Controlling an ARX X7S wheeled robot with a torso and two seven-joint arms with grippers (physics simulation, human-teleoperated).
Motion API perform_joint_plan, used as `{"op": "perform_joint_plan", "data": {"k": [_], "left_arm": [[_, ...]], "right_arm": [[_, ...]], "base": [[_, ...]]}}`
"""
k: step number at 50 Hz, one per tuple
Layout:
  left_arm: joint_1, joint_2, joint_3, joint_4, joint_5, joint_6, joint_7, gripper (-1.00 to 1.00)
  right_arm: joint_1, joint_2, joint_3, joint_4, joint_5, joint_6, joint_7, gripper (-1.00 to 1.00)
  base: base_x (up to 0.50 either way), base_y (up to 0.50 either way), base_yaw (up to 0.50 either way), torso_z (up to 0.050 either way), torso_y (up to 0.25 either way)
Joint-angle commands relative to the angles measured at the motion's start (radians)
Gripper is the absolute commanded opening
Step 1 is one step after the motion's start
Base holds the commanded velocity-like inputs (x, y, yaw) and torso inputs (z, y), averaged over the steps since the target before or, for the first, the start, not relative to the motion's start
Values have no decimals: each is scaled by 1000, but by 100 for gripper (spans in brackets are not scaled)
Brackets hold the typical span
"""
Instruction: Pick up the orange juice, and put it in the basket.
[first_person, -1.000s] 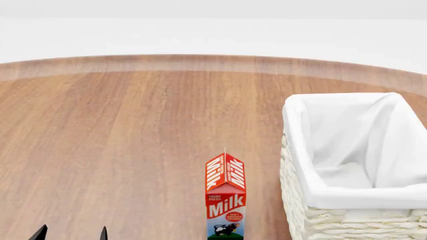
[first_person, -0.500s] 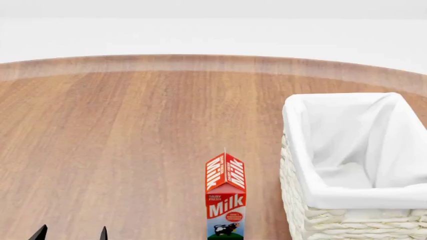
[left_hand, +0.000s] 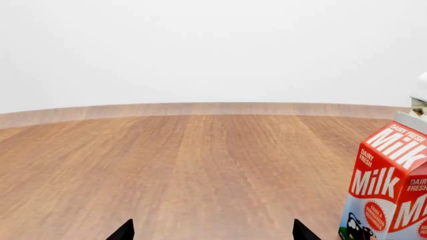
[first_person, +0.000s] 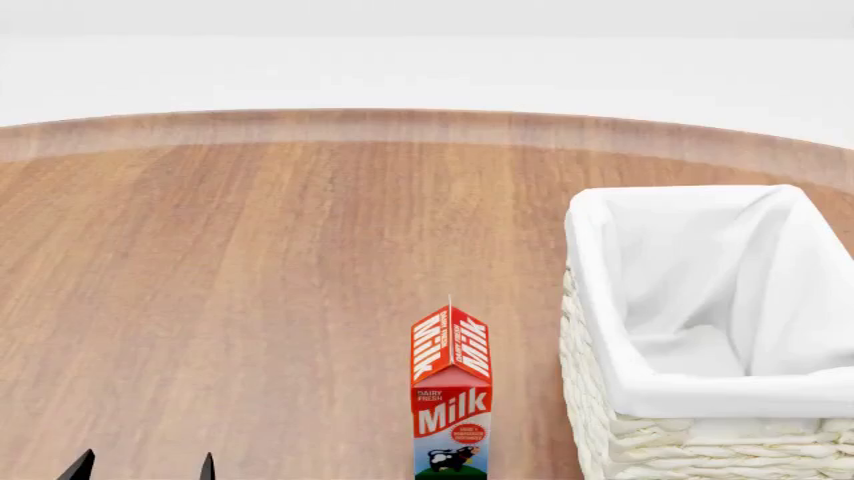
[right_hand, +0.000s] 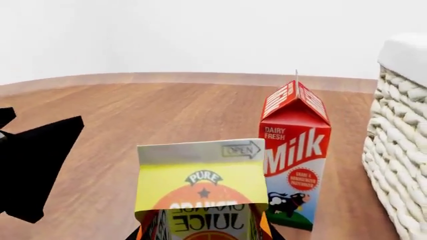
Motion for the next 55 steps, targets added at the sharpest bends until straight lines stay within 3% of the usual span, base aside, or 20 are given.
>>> {"op": "perform_joint_plan", "data": {"k": [1,20,55], "left_arm": [[-1,-3,4,0,-3,1,-4,100],[-3,-8,11,-1,-8,4,-10,100],[-6,-16,23,-2,-17,8,-20,100]], "right_arm": [[-27,44,6,-182,-25,61,25,-100],[-45,92,12,-402,-19,143,66,-100],[114,99,21,-748,-15,473,155,-100]], "base": [[0,0,0,0,0],[0,0,0,0,1],[0,0,0,0,1]]}}
